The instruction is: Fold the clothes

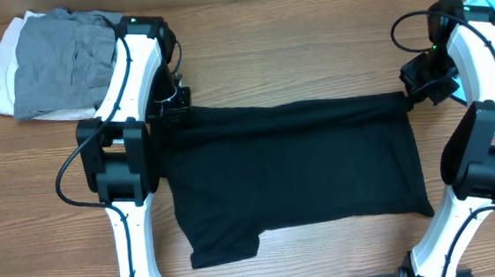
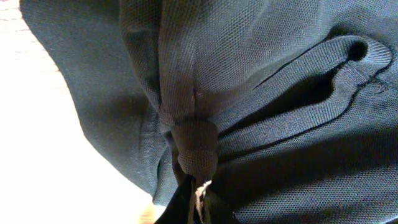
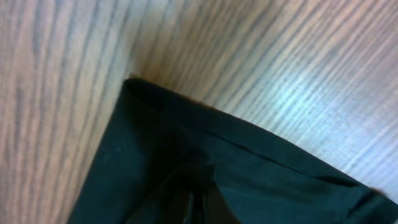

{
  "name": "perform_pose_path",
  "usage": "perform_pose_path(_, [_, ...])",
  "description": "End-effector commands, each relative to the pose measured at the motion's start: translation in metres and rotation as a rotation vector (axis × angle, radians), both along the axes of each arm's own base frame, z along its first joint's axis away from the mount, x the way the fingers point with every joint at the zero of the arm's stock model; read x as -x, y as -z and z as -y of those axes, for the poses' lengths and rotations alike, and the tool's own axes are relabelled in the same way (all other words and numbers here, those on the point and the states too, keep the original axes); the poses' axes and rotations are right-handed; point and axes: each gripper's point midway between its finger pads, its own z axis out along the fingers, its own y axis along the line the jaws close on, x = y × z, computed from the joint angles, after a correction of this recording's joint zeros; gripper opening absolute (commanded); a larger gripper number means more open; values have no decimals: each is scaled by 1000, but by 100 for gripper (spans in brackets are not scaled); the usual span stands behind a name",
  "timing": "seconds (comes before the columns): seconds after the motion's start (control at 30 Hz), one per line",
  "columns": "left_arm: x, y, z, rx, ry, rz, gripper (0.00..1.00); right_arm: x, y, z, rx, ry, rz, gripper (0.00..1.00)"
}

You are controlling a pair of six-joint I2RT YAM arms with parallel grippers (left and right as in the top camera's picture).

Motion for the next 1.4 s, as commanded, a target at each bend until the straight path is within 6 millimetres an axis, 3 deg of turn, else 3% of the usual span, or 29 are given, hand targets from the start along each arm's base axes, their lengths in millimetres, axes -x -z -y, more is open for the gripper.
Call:
perform_pose_path(0.0, [6, -6, -8, -31, 0, -1, 7, 4, -16, 9, 90, -12, 1, 4])
perform_pose_path(0.23, [35, 13, -12, -48, 7, -124, 4, 8, -17, 11, 107, -37, -21, 4])
perform_pose_path(0.27, [38, 15, -13, -55, 8, -133, 4, 8, -17, 11, 105, -61, -22, 13])
perform_pose_path(0.37, [39, 16, -20, -80, 16, -139, 7, 8, -17, 11, 98, -116, -26, 51])
perform_pose_path(0.47, [39, 16, -22, -84, 13, -138, 22, 7, -17, 9, 91, -118, -22, 76])
perform_pose_path(0.5, [39, 16, -23, -88, 15, -137, 28, 7, -17, 9, 91, -118, -22, 80])
perform_pose_path(0.53, [39, 16, -23, -87, 15, -137, 41, 7, -17, 9, 90, -118, -24, 83])
perform_pose_path(0.6, [39, 16, -23, -87, 15, -137, 82, 6, -17, 10, 91, -118, -20, 84])
perform_pose_path(0.63, [39, 16, -23, -87, 15, -137, 91, 6, -17, 10, 92, -118, -17, 86])
perform_pose_path(0.73, [38, 15, -22, -87, 16, -133, 98, 0, -16, 9, 88, -126, 8, 91])
perform_pose_path(0.97, [21, -1, -16, -65, 17, -46, 100, -24, -15, -11, -30, -222, 120, 95])
perform_pose_path(1.1, [4, -2, -1, 38, 60, 29, 100, -26, -15, -11, -27, -222, 126, 95])
perform_pose_path(1.37, [-8, 2, -2, 37, 52, 79, 95, -24, -15, -11, -30, -223, 118, 95])
